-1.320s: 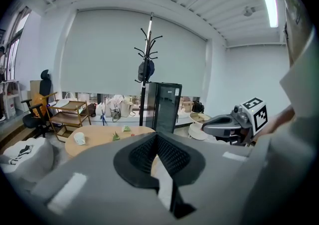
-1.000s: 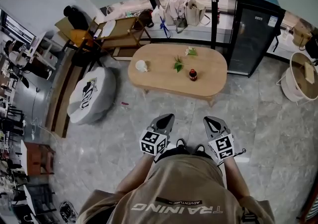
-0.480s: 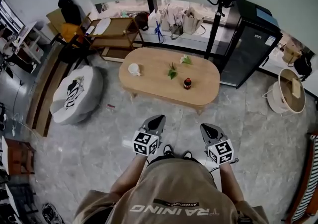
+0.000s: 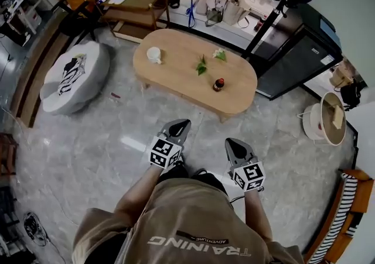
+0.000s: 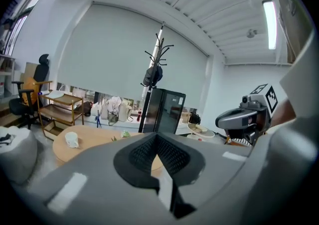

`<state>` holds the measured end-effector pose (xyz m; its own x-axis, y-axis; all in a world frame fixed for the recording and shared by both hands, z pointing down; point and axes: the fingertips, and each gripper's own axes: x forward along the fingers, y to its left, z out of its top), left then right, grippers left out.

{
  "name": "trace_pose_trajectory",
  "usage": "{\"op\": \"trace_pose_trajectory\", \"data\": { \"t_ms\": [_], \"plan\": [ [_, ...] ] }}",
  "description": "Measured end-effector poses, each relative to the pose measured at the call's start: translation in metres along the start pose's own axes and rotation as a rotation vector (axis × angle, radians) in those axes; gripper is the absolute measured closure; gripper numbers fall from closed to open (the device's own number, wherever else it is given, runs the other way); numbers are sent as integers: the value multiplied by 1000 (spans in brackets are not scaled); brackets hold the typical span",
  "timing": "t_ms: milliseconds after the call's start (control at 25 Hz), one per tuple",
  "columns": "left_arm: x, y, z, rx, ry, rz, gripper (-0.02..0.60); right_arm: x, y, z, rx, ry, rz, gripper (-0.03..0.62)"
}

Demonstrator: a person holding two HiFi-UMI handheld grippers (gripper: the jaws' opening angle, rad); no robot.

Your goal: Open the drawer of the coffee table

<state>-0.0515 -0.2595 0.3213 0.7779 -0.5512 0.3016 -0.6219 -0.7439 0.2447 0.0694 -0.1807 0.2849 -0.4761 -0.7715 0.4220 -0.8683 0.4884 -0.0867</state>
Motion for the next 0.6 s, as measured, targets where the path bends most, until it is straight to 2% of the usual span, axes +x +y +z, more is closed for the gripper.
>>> {"op": "trace_pose_trajectory", "data": {
  "t_ms": [200,320,480,600],
  "plan": [
    [13,7,15,74,-10,52,588,10,-29,12,-40,-14,-3,595],
    [16,-1,12,74,0,75,588,6,-39,11,-42,-27,12,595],
    [16,-21,2,56,1,112,588,-3,-53,-8,-47,-26,36,595],
    [24,-28,-10,78,8,140,588,0,-67,-36,-18,-22,32,595]
  ]
}}
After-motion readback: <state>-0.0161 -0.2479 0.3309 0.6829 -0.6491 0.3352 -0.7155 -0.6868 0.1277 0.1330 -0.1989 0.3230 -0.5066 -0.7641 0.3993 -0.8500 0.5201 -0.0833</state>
